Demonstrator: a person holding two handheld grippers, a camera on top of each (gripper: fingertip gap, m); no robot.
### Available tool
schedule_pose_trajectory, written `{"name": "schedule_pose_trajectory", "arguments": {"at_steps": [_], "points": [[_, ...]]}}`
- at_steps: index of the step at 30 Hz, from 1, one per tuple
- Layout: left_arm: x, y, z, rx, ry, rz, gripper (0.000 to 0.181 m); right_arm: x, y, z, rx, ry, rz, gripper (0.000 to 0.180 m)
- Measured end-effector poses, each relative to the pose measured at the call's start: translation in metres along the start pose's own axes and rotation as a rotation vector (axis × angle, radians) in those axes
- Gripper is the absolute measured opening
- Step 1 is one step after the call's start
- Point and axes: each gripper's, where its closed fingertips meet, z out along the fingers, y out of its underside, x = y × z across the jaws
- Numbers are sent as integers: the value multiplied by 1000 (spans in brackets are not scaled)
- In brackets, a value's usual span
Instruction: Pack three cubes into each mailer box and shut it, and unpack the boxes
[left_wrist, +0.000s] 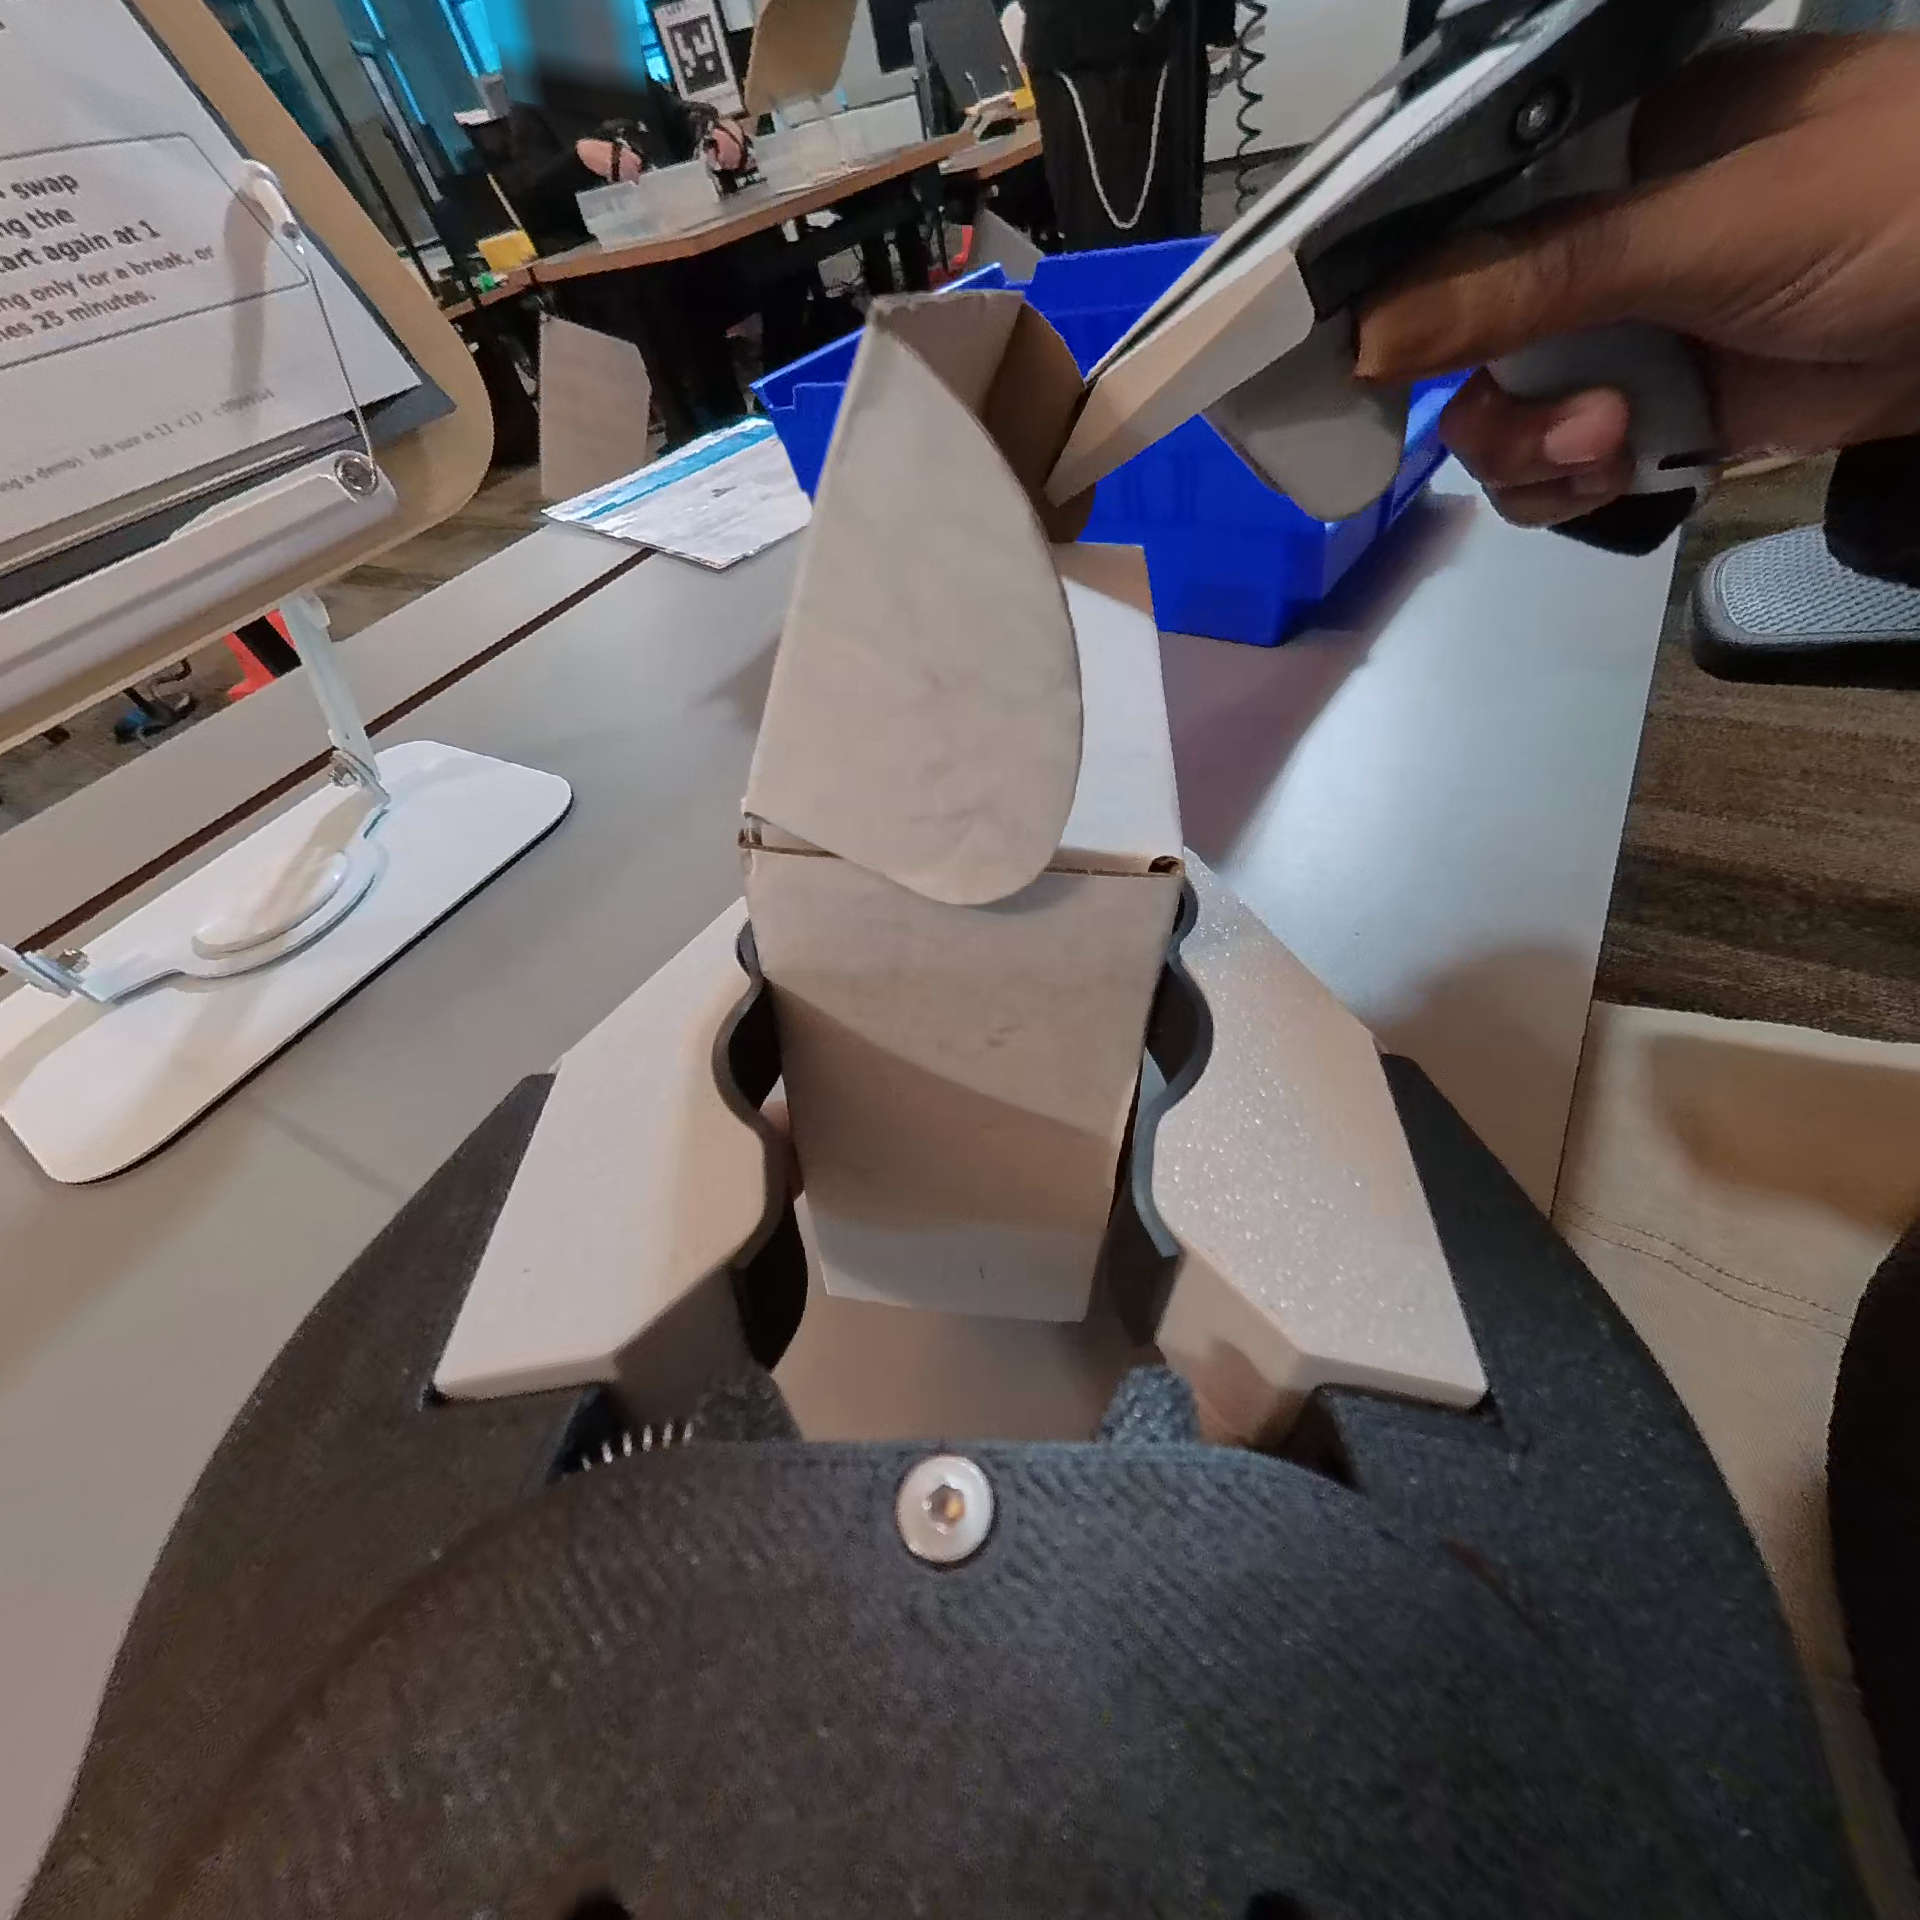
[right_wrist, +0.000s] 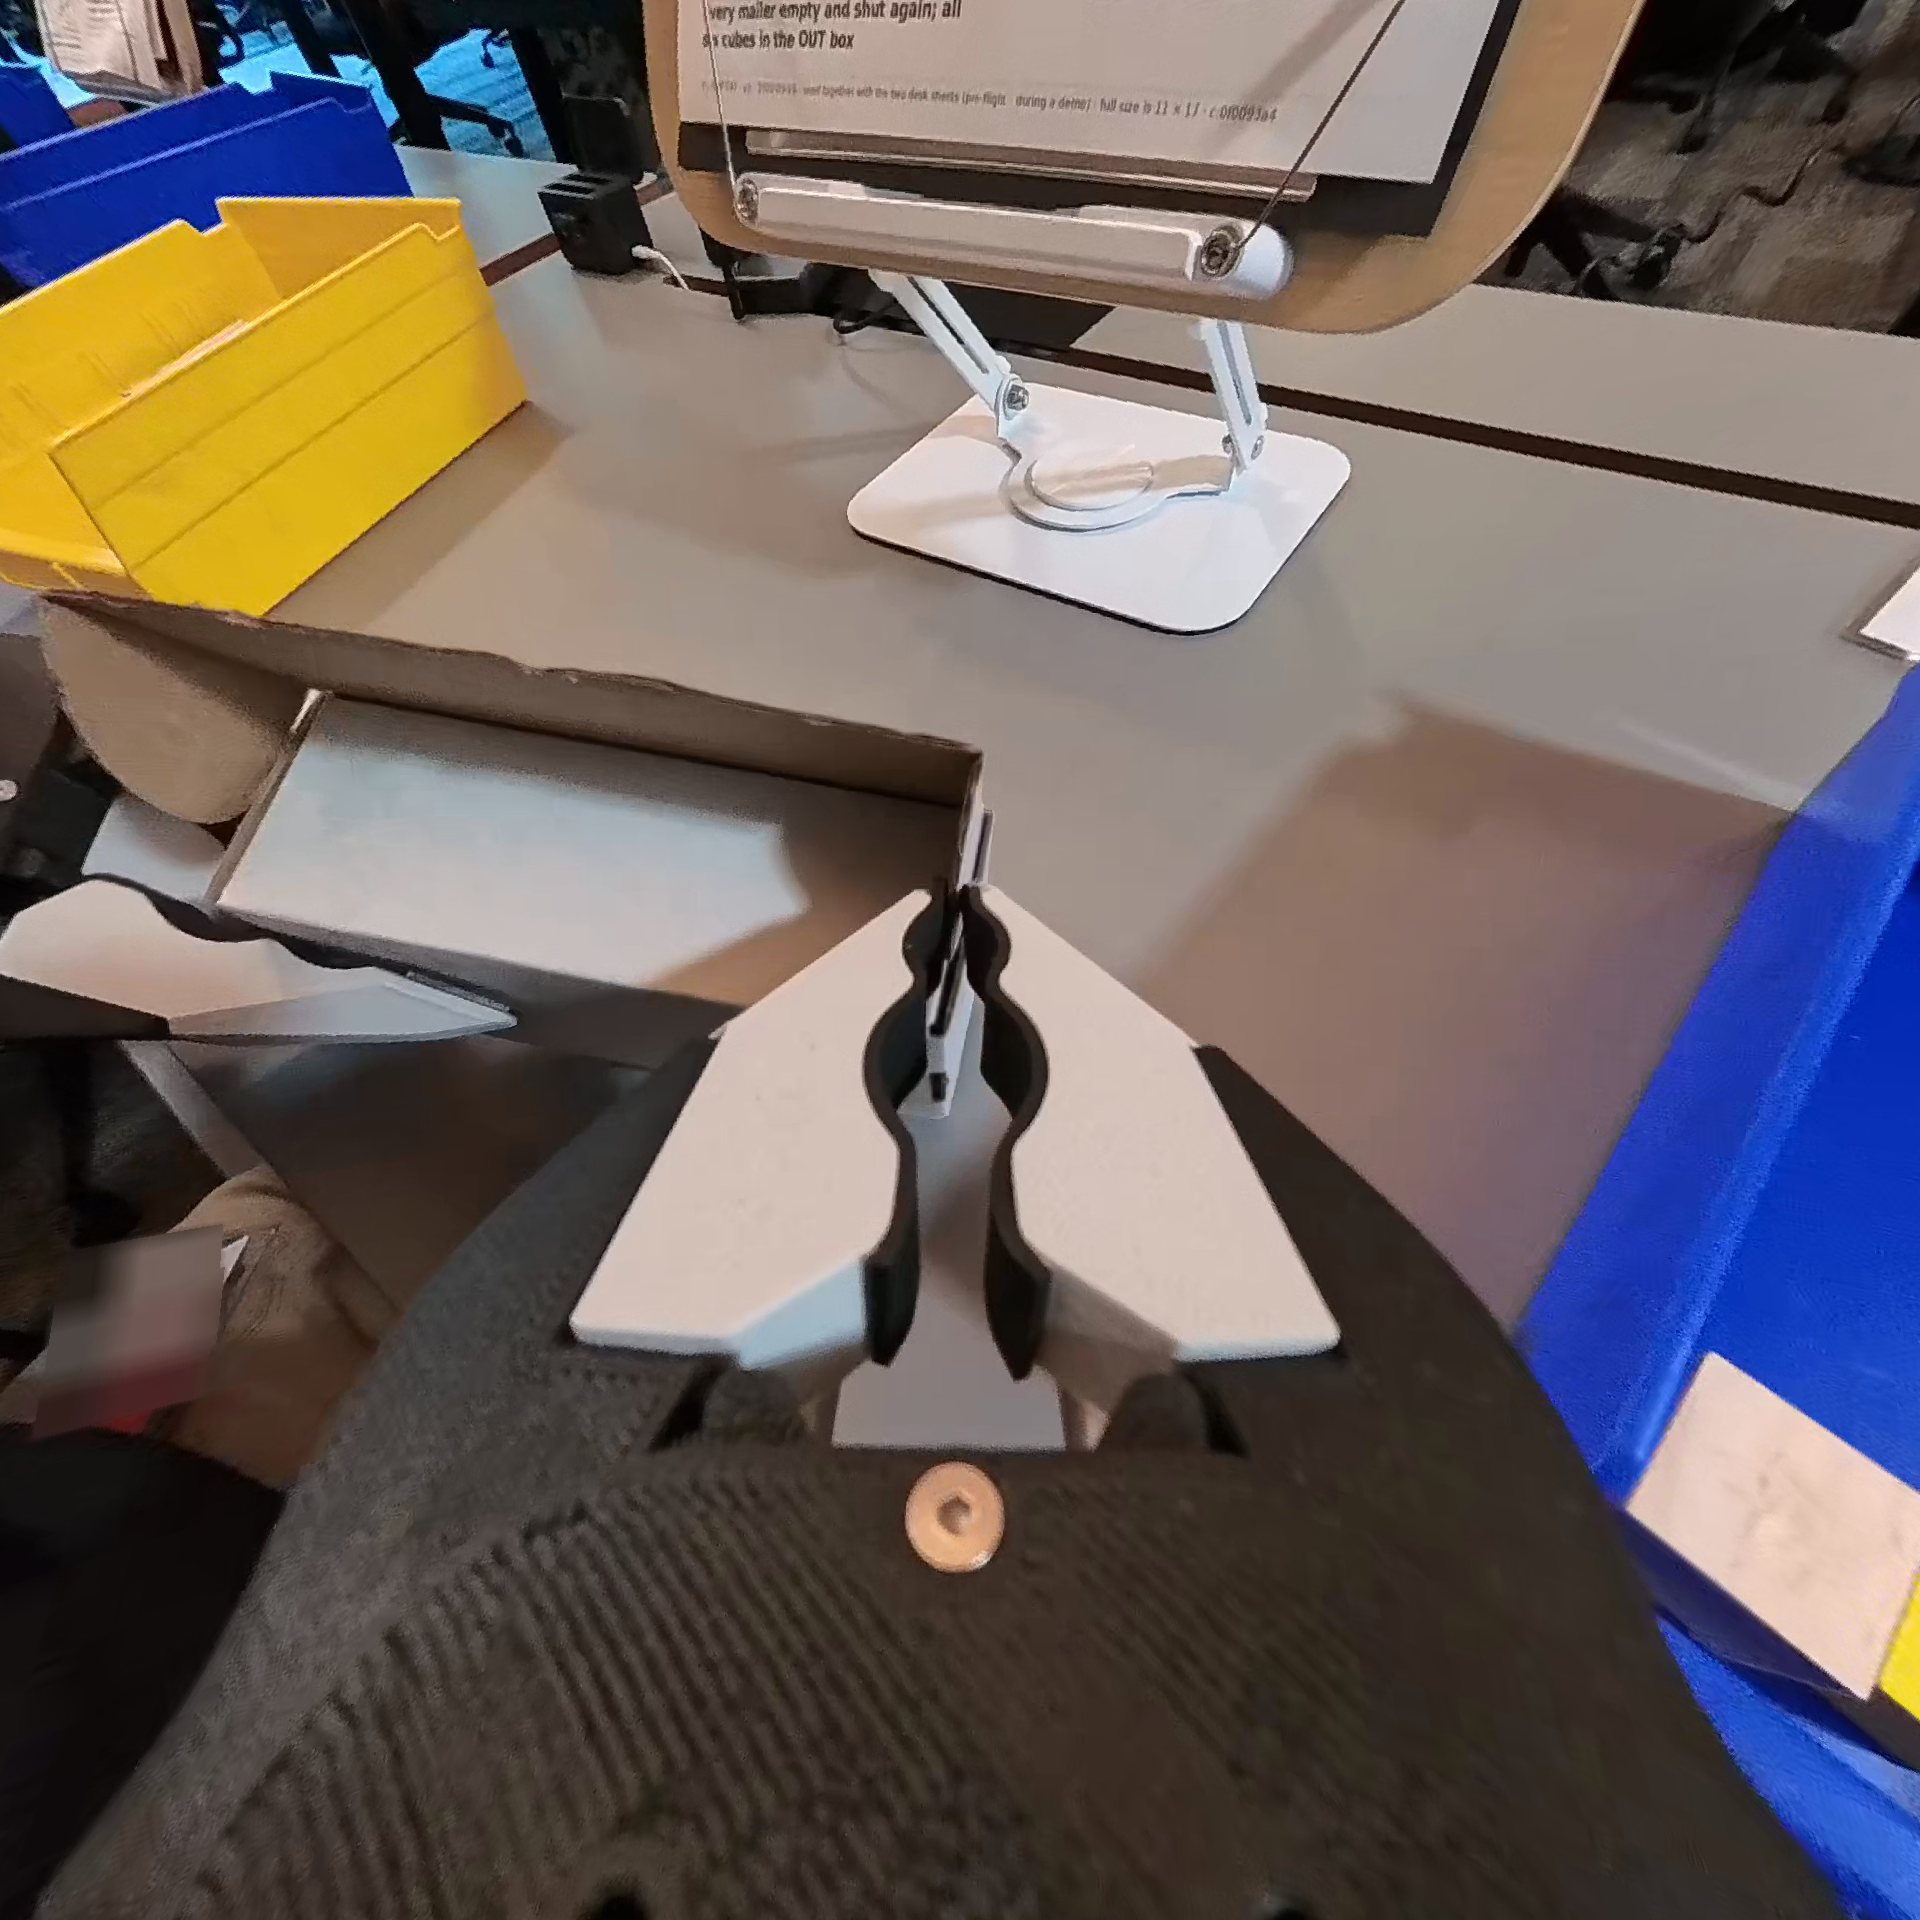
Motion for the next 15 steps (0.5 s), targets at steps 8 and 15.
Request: {"name": "schedule_pose_trajectory", "arguments": {"at_steps": [8, 15], "points": [[0, 1, 0, 2, 2, 4, 70, -1, 8, 2, 4, 5, 5, 1], [-1, 2, 0, 3, 7, -12, 71, -6, 11, -4, 22, -65, 13, 33]]}}
